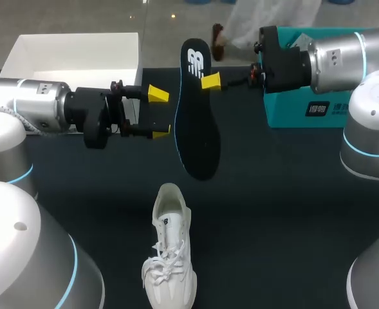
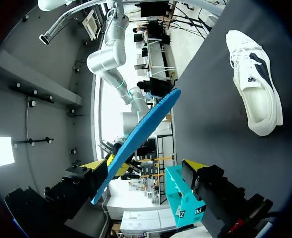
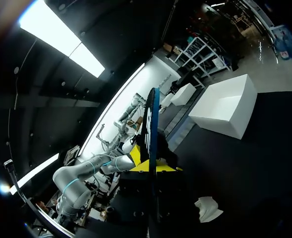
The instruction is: Take the shoe out of the shoebox, open the shoe tongue, remove and reinsert the insole, then place the shoe into the shoebox
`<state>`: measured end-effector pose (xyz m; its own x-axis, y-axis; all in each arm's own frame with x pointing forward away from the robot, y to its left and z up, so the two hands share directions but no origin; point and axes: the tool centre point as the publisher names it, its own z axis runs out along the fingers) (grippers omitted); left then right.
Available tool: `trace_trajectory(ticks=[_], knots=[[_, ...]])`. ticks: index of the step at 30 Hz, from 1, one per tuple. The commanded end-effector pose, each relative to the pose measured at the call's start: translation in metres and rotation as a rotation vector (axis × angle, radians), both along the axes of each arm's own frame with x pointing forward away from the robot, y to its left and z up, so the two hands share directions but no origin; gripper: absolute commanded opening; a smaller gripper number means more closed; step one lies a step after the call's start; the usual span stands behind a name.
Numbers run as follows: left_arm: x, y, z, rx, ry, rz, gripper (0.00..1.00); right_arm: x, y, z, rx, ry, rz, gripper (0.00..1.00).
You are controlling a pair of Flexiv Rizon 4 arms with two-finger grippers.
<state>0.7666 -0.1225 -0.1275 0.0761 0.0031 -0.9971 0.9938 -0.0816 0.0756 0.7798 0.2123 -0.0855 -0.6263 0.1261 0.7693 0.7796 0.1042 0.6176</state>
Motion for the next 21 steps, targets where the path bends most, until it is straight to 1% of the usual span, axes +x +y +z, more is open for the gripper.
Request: trace_trajectory(ticks=[1, 5, 13, 18, 19, 20, 21], knots=[[-0.007, -0.003, 0.003, 0.002, -0.015, -0.002, 1.0, 0.007, 0.009, -0.005, 0.002, 0.014, 0.009, 0.0], [-0.013, -0.009, 0.004, 0.017, -0.051, 0.001, 1.0, 0.009, 0.013, -0.009, 0.011, 0.02, 0.017, 0.0], [-0.021, -0.023, 0.001, 0.024, -0.067, -0.011, 1.0, 0.013, 0.02, -0.012, 0.021, 0.028, 0.023, 0.0], [-0.021, -0.029, 0.0, 0.024, -0.076, -0.012, 0.99, 0.014, 0.022, -0.013, 0.029, 0.031, 0.025, 0.0], [-0.021, -0.029, 0.0, 0.014, -0.074, -0.012, 0.07, 0.014, 0.022, -0.013, 0.03, 0.033, 0.025, 0.0], [-0.021, -0.03, -0.001, 0.016, -0.072, -0.016, 0.0, 0.014, 0.022, -0.013, 0.031, 0.032, 0.024, 0.0], [-0.021, -0.03, -0.001, 0.02, -0.072, -0.023, 0.0, 0.014, 0.022, -0.013, 0.031, 0.032, 0.024, 0.0]])
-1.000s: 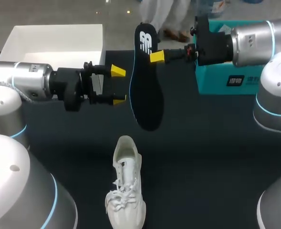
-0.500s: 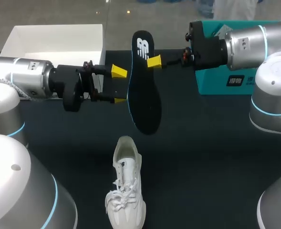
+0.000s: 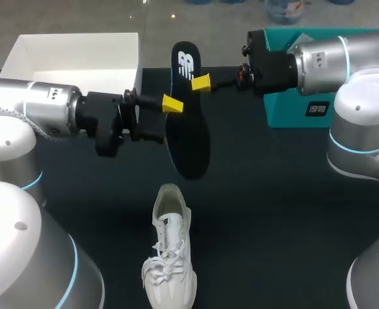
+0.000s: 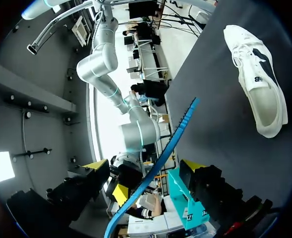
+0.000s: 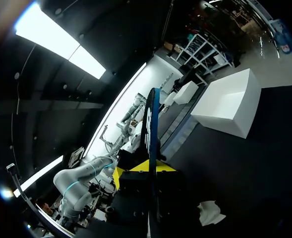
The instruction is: Take the shoe out of the shoebox, open the shoe tongue, remove and reinsert the insole, then place the shoe into the shoebox
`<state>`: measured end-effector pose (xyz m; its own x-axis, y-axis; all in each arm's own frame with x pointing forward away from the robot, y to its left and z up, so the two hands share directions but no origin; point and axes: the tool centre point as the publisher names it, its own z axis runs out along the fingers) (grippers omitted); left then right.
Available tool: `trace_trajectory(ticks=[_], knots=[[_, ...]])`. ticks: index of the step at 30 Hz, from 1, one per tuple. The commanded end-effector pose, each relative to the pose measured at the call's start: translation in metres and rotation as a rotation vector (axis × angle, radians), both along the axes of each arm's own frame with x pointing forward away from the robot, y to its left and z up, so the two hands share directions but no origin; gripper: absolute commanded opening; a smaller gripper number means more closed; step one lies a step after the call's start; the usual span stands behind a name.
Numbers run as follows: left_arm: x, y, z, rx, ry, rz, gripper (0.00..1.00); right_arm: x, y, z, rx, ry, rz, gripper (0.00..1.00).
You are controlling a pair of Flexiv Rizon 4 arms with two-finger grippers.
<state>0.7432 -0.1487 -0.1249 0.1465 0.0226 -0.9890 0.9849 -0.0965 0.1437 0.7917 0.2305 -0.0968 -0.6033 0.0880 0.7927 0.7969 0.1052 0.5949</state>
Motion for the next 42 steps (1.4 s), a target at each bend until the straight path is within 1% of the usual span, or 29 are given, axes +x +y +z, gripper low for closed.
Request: trace_trajectory(ticks=[1, 9, 10, 11, 12, 13, 18, 21, 22, 23, 24, 25, 27, 29, 31, 35, 39, 42], knots=[[0.002, -0.005, -0.003, -0.001, -0.001, -0.011, 0.0, 0.002, 0.004, -0.002, 0.004, -0.003, -0.001, 0.0], [0.002, -0.006, -0.006, -0.004, 0.012, -0.011, 0.0, 0.001, 0.005, -0.003, 0.014, -0.016, -0.017, 0.0], [0.003, -0.006, -0.007, -0.002, 0.013, -0.01, 0.0, 0.001, 0.005, -0.003, 0.013, -0.023, -0.021, 0.06], [0.003, -0.005, -0.008, 0.002, 0.013, -0.009, 0.0, 0.001, 0.005, -0.002, 0.007, -0.032, -0.028, 0.36], [0.004, -0.005, -0.009, 0.004, 0.013, -0.007, 0.0, 0.001, 0.005, -0.002, 0.013, -0.034, -0.03, 0.82], [0.004, -0.004, -0.01, 0.006, 0.014, -0.006, 0.0, 0.002, 0.005, -0.002, 0.013, -0.038, -0.03, 1.0], [0.012, 0.003, -0.016, 0.013, 0.04, 0.004, 0.0, 0.004, 0.005, 0.005, 0.012, -0.095, -0.042, 1.0], [0.014, 0.005, -0.018, 0.007, 0.062, -0.001, 0.0, 0.007, 0.005, 0.009, -0.02, -0.135, -0.031, 1.0], [0.015, 0.005, -0.019, 0.01, 0.059, 0.002, 0.0, 0.008, 0.005, 0.01, -0.049, -0.149, -0.023, 1.0], [0.015, 0.005, -0.02, 0.013, 0.063, 0.001, 0.0, 0.01, 0.004, 0.012, -0.077, -0.18, -0.007, 1.0], [0.016, 0.006, -0.022, 0.014, 0.07, -0.002, 0.0, 0.011, 0.003, 0.015, -0.078, -0.215, -0.009, 1.0], [0.017, 0.006, -0.023, 0.015, 0.072, -0.001, 0.0, 0.013, 0.003, 0.017, -0.065, -0.23, -0.008, 1.0], [0.018, 0.006, -0.027, 0.021, 0.081, 0.001, 0.0, 0.015, 0.004, 0.024, -0.12, -0.295, 0.017, 1.0], [0.02, 0.006, -0.031, 0.031, 0.087, 0.009, 0.0, 0.016, 0.005, 0.032, -0.141, -0.357, 0.041, 1.0], [0.022, 0.006, -0.035, 0.038, 0.095, 0.01, 0.0, 0.016, 0.007, 0.04, -0.187, -0.428, 0.073, 1.0], [0.027, 0.007, -0.044, 0.059, 0.113, 0.023, 0.0, 0.014, 0.007, 0.049, -0.228, -0.525, 0.111, 1.0], [0.029, 0.008, -0.049, 0.072, 0.12, 0.033, 0.0, 0.012, 0.009, 0.054, -0.337, -0.627, 0.163, 1.0], [0.029, 0.008, -0.05, 0.075, 0.121, 0.036, 0.0, 0.012, 0.009, 0.054, -0.337, -0.627, 0.163, 1.0]])
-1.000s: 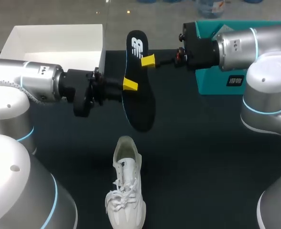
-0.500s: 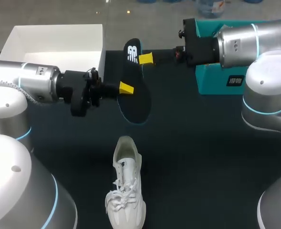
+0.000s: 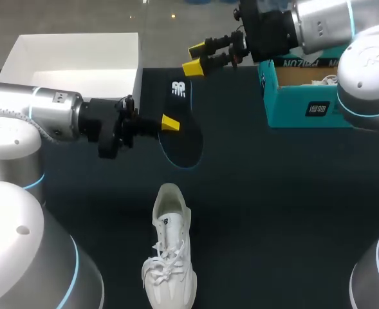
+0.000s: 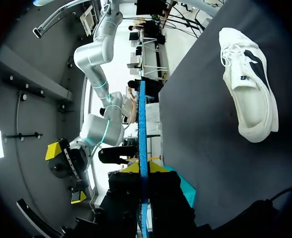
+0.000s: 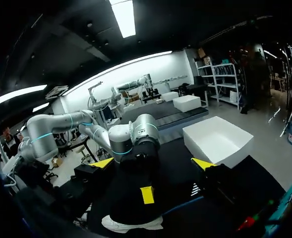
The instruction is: Take the shoe out of the shoebox, open the shoe tongue, remove and reinsert the insole, then place the shoe into the shoebox
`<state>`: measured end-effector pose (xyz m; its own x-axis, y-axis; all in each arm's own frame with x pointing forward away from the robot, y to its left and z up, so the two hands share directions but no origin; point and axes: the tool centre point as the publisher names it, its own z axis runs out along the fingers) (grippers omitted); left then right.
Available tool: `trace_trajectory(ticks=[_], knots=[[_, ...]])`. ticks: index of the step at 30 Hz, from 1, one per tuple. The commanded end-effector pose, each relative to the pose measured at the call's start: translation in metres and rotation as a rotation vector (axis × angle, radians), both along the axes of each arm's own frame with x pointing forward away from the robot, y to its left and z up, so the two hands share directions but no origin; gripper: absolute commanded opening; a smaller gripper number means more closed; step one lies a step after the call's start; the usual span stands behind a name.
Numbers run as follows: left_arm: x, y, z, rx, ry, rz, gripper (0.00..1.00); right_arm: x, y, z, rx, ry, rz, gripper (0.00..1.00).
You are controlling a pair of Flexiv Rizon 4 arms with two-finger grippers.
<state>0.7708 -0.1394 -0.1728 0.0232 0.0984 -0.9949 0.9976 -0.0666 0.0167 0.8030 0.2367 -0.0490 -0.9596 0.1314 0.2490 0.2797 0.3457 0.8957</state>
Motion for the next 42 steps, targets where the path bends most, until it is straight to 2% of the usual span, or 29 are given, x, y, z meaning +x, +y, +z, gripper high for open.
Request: trace_trajectory(ticks=[1, 16, 18, 24, 27, 36, 42], knots=[[0.001, -0.001, -0.002, 0.003, -0.002, 0.001, 0.0, 0.001, 0.003, 0.006, -0.114, 0.006, 0.024, 1.0], [-0.005, 0.003, -0.008, -0.004, 0.023, 0.017, 0.0, 0.001, 0.003, 0.006, -0.114, 0.006, 0.024, 1.0], [-0.006, 0.004, -0.009, -0.003, 0.024, 0.02, 0.0, 0.001, 0.003, 0.007, -0.214, 0.062, 0.017, 1.0], [-0.008, 0.007, -0.008, 0.001, 0.018, 0.027, 0.0, 0.0, 0.004, 0.013, -0.445, 0.162, 0.017, 1.0], [-0.009, 0.007, -0.008, 0.004, 0.013, 0.027, 0.0, 0.0, 0.003, 0.014, -0.514, 0.196, 0.013, 1.0], [-0.01, 0.003, -0.012, 0.031, -0.006, 0.03, 0.0, -0.004, 0.0, 0.011, -0.666, 0.278, -0.026, 1.0], [-0.01, 0.001, -0.012, 0.04, -0.013, 0.032, 0.0, -0.005, -0.005, 0.003, -0.7, 0.314, -0.045, 1.0]])
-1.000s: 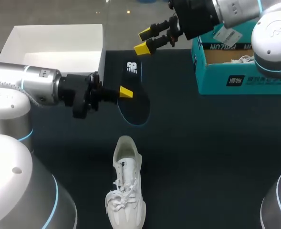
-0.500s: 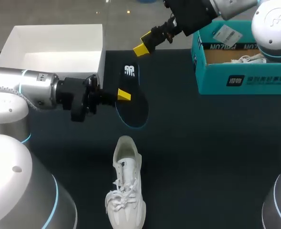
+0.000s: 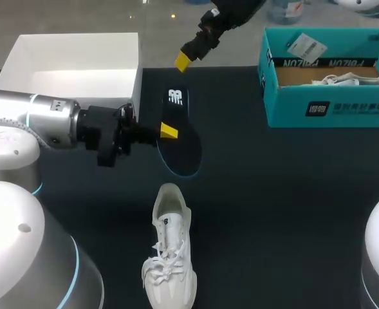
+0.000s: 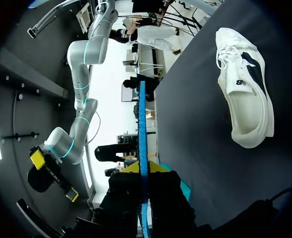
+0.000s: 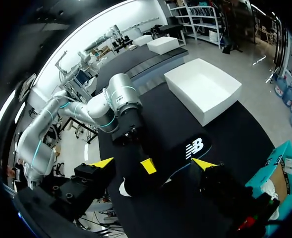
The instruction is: Take the shoe out of the shoebox, open the shoe tongue, remove and reinsert the insole, then place the shoe into the shoebox
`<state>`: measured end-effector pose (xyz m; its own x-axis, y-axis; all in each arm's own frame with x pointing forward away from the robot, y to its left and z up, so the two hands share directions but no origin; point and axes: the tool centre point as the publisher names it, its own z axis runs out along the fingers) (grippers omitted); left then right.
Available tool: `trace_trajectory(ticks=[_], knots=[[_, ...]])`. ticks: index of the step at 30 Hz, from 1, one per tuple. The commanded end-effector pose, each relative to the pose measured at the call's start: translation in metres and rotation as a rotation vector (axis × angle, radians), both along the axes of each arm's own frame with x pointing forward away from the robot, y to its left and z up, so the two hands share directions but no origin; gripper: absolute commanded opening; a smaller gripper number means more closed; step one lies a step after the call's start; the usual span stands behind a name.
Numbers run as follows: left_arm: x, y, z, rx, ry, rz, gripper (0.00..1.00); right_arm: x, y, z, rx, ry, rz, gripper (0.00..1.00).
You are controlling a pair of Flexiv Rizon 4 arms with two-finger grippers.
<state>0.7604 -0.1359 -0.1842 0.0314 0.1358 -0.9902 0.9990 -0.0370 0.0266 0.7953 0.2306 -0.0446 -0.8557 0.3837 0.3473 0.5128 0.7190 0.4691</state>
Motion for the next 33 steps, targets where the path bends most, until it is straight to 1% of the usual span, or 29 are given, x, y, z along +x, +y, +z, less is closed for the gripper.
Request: trace_trajectory(ticks=[1, 4, 8, 13, 19, 20, 27, 33], knots=[[0.001, -0.002, 0.0, 0.004, -0.002, 0.002, 0.0, 0.003, 0.001, -0.003, -0.121, 0.06, 0.032, 1.0], [0.002, -0.002, 0.0, 0.009, -0.007, 0.006, 0.0, 0.003, -0.001, -0.006, -0.137, 0.073, 0.014, 1.0], [0.004, -0.001, -0.001, 0.024, -0.018, 0.019, 0.0, 0.001, -0.005, -0.005, -0.182, 0.091, 0.001, 1.0], [0.013, 0.0, -0.002, 0.042, -0.03, 0.035, 0.0, -0.008, -0.009, -0.003, -0.234, 0.107, -0.005, 1.0], [0.022, -0.004, -0.007, 0.067, -0.007, 0.007, 0.0, -0.017, -0.007, -0.008, -0.265, 0.121, -0.002, 1.0], [0.023, -0.005, -0.008, 0.068, 0.001, -0.006, 0.0, -0.018, -0.006, -0.009, -0.284, 0.133, -0.003, 1.0], [0.027, -0.003, -0.008, 0.059, 0.032, -0.038, 0.0, -0.03, -0.005, -0.012, -0.327, 0.124, -0.033, 1.0], [0.028, 0.001, -0.009, 0.06, 0.062, -0.062, 0.0, -0.037, -0.006, -0.011, -0.333, 0.104, -0.063, 1.0]])
